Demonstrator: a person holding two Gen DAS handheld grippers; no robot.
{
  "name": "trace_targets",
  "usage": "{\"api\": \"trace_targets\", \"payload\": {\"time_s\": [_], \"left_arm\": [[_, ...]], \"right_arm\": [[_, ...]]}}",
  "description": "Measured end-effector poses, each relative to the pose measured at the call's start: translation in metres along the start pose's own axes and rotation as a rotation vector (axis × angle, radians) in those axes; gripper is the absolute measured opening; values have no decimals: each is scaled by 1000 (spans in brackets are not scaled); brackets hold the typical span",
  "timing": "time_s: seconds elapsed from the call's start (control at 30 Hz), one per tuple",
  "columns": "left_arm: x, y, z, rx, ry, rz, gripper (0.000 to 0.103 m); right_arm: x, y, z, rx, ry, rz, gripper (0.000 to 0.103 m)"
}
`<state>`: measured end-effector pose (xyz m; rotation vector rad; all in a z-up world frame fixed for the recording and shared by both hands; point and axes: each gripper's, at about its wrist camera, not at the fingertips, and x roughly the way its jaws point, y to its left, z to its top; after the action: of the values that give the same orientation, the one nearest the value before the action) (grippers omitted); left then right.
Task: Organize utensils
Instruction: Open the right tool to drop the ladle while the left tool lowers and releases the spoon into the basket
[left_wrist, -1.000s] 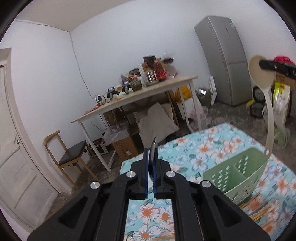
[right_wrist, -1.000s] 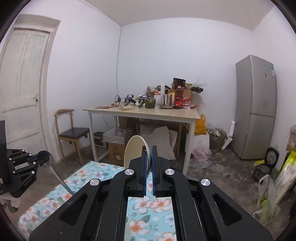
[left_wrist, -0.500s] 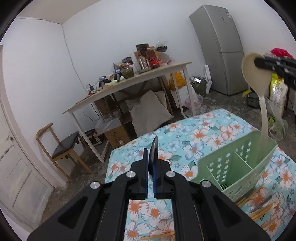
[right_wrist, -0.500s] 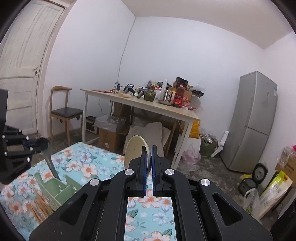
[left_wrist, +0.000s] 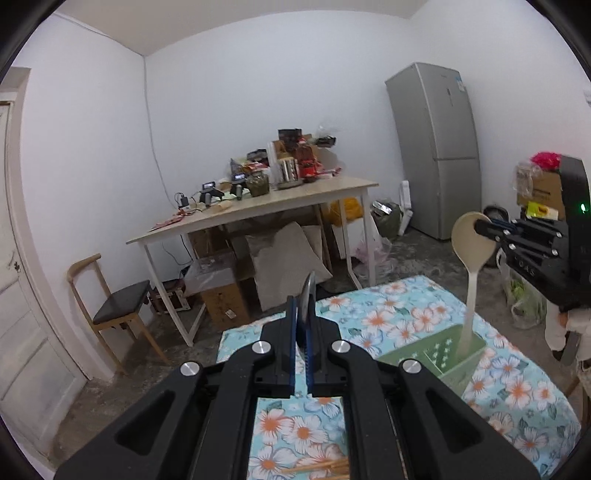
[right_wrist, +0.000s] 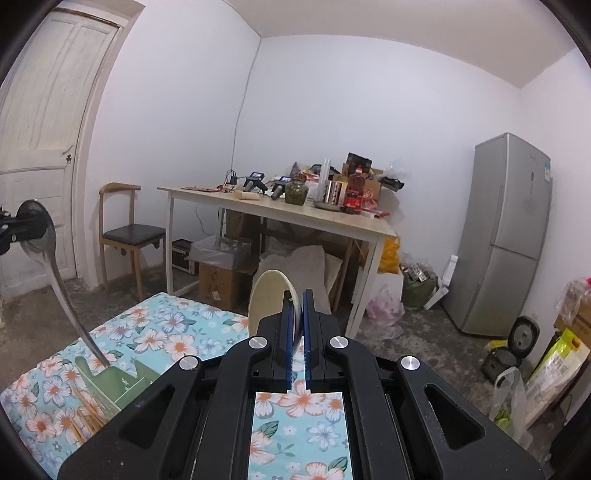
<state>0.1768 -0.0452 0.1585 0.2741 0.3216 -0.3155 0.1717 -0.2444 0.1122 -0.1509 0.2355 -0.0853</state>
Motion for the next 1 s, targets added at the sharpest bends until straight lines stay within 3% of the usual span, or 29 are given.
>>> {"api": "trace_targets", "payload": {"time_s": [0.37,0.77,0.83,0.97,1.0], "left_arm": [[49,-22,-29,42,88,17,3],[86,-21,-57,-75,179,-54,6],[87,-18,-60,-112,183,-81,8],[84,-12,-61,-162,173,-106,23],[82,-10,-61,-175,169,-113,28]], "right_arm": [[4,3,-3,8,30,16,3],[18,10,-28,55,124,74,4],[18,8,-31,87,144,97,7],[18,3,-35,146,163,142,11],[16,0,-35,165,167,156,17]]}}
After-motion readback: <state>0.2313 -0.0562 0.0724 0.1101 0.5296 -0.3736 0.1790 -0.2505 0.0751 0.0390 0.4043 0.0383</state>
